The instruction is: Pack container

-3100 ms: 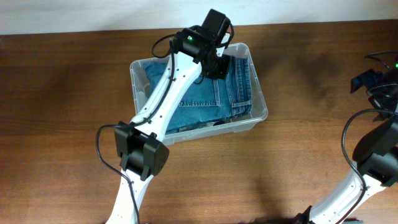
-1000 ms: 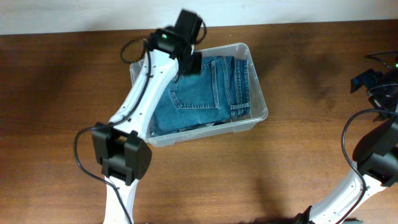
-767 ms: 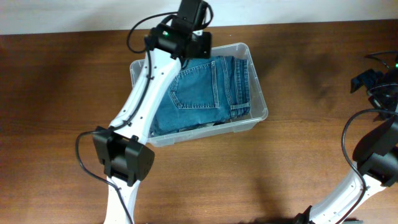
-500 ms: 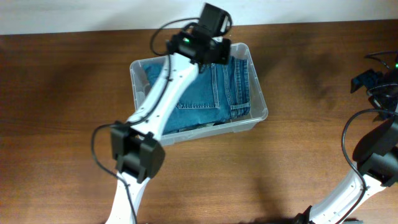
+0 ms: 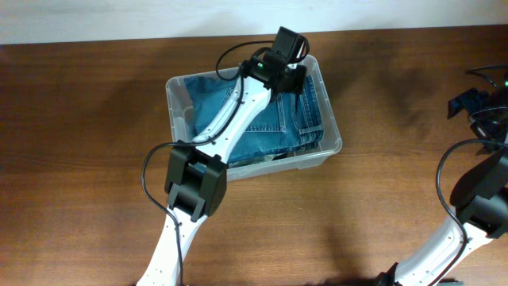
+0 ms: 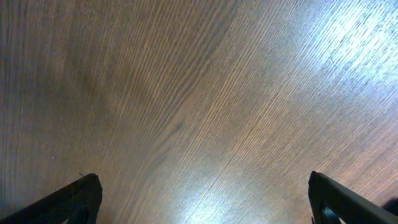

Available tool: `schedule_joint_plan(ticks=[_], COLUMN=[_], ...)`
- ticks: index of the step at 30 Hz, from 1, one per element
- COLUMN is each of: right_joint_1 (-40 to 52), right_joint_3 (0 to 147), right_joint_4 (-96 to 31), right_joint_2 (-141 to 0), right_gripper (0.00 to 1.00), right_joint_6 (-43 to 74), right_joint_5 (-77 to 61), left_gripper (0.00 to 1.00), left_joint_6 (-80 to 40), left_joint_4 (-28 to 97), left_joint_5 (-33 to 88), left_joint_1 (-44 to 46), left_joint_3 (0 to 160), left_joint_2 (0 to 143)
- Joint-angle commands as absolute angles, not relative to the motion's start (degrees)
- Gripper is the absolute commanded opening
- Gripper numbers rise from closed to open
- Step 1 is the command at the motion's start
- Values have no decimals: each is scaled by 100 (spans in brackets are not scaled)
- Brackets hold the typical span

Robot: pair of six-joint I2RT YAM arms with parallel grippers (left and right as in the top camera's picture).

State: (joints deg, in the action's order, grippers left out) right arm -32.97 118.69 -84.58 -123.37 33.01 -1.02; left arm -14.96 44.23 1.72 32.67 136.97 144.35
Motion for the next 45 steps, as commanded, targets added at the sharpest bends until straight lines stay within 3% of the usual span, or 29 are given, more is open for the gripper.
schedule_joint_plan(ticks=[1, 9, 16, 21, 35, 45], right_joint_1=[-3304, -3304, -3304, -3304, -3304, -3304], right_joint_3=[11850, 11850, 11850, 11850, 11850, 11850], right_joint_4=[-8455, -8455, -8455, -8455, -8455, -8453], right_joint_2=[-12230, -12230, -12230, -12230, -12230, -12230], right_gripper=[98, 98, 99, 98, 98, 98], right_joint_6=[3352, 3352, 3352, 3352, 3350, 3350], right_joint_5=[-14, -14, -14, -14, -14, -14], left_gripper=[1, 1, 1, 1, 1, 1], left_joint_6=[-1402, -1162, -1166, -1260, -1452, -1208], left_joint_4=[4604, 5284, 6401, 6875, 5953, 6156], left_joint_5=[213, 25, -1256, -976, -237, -434], left_joint_1=[3258, 3218, 3181, 3046, 3035, 2993], left_joint_3=[13662, 14457, 15563, 15506, 13596, 14110], left_joint_2=[14763, 14652, 14396, 14414, 14446, 13793])
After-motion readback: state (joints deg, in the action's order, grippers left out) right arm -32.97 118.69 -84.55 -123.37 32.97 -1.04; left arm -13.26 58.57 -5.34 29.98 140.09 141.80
